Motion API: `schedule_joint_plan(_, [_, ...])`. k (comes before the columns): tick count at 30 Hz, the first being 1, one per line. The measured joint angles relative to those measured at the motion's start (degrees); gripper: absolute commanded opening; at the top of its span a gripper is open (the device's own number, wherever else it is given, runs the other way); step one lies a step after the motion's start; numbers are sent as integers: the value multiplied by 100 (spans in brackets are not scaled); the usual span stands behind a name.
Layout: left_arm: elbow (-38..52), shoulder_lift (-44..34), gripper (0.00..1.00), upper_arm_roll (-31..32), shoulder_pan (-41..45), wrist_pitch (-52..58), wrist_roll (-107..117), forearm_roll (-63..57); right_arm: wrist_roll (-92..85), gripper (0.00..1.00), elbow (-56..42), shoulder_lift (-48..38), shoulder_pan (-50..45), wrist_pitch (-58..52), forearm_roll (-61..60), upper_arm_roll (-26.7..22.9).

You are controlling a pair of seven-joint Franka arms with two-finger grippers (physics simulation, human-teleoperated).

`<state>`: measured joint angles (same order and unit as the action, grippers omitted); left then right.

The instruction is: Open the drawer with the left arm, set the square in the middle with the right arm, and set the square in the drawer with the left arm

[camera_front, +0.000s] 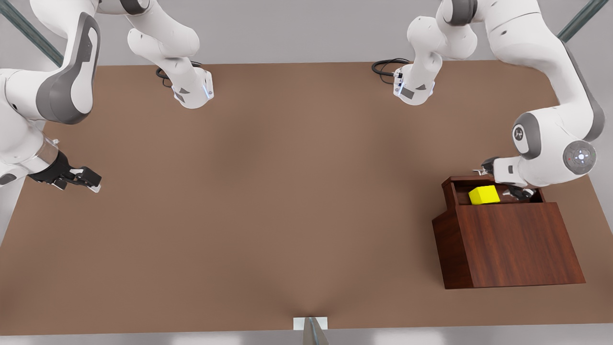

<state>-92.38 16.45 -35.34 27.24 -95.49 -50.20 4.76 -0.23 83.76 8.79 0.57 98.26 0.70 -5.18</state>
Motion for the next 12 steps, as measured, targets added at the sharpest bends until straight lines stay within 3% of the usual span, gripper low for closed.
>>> schedule_joint_plan(2, [386, -35, 100, 207, 41, 72, 1664, 229, -2, 100, 0, 0, -3, 0, 0, 0])
schedule_joint_plan(3, [589, -52, 100, 618, -35, 31, 2614, 288, 0, 100, 0, 0, 7, 0, 0, 0])
schedule_joint_plan(4, [764, -80, 100, 1123, -393, 6, 3248, 329, 5, 100, 0, 0, 5, 0, 0, 0])
schedule_joint_plan(6, [915, -283, 100, 2802, -1622, -20, 3838, 105, -3, 100, 0, 0, -9, 0, 0, 0])
schedule_joint_plan(8, [891, -451, 100, 3713, -2321, -205, 4112, -228, -3, 100, 0, 0, 9, 0, 0, 0])
schedule_joint_plan(12, [791, -651, 100, 3894, -2386, -215, 4202, -698, -3, 100, 0, 0, -3, 0, 0, 0])
